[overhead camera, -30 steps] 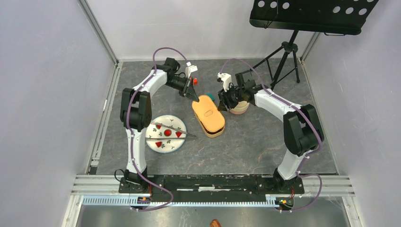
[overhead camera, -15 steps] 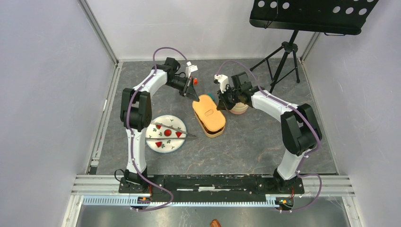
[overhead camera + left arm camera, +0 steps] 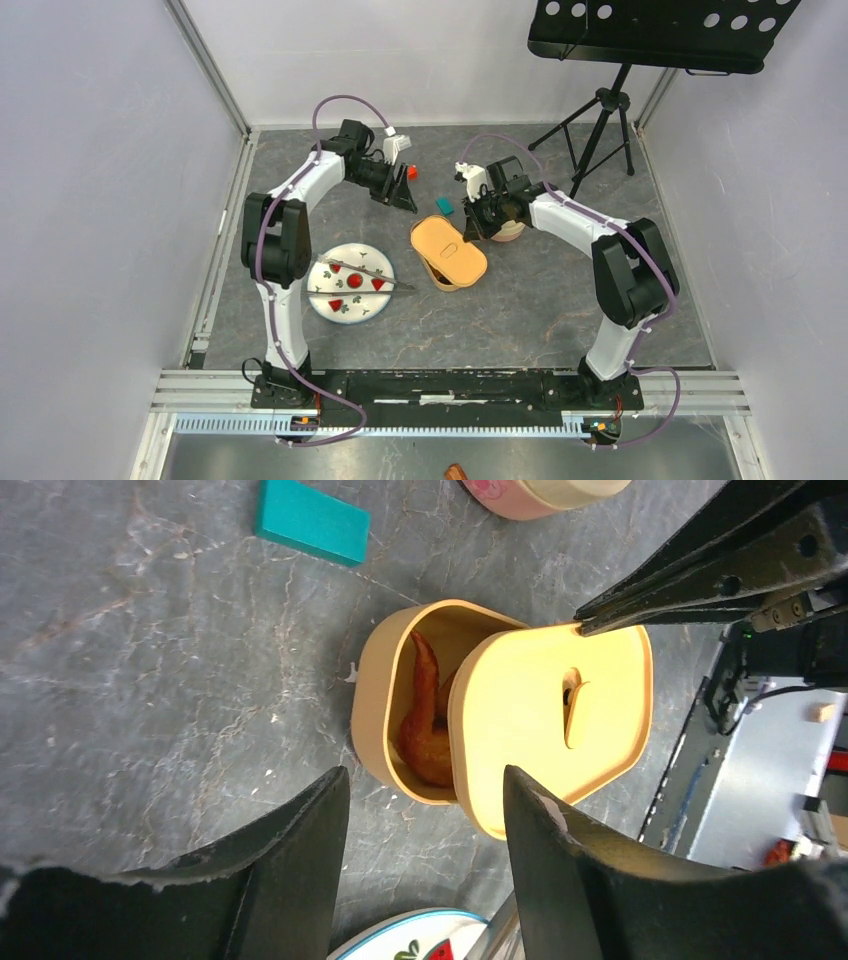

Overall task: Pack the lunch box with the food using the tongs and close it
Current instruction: Close the box lid on the packing box.

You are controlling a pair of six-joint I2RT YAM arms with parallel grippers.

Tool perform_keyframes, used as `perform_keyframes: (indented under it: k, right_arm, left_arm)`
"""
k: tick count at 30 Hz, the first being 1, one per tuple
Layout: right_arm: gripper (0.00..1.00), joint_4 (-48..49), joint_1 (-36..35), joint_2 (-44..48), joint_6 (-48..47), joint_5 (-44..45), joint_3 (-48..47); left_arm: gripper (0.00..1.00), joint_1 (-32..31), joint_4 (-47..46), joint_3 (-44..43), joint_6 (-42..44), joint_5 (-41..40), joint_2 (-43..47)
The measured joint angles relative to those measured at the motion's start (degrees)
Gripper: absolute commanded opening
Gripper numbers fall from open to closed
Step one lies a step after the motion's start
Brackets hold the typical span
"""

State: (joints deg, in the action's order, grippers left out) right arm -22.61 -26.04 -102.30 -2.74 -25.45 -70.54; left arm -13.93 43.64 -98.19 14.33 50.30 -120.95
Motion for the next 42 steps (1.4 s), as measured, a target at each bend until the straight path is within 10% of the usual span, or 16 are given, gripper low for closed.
perform_keyframes:
  k: [42]
  right_arm:
    - [0.0, 6.6, -5.8, 3.5, 18.4, 15.6, 5.7]
  left_arm:
    - [0.67, -0.1, -18.8, 19.1, -2.0, -8.5, 12.7]
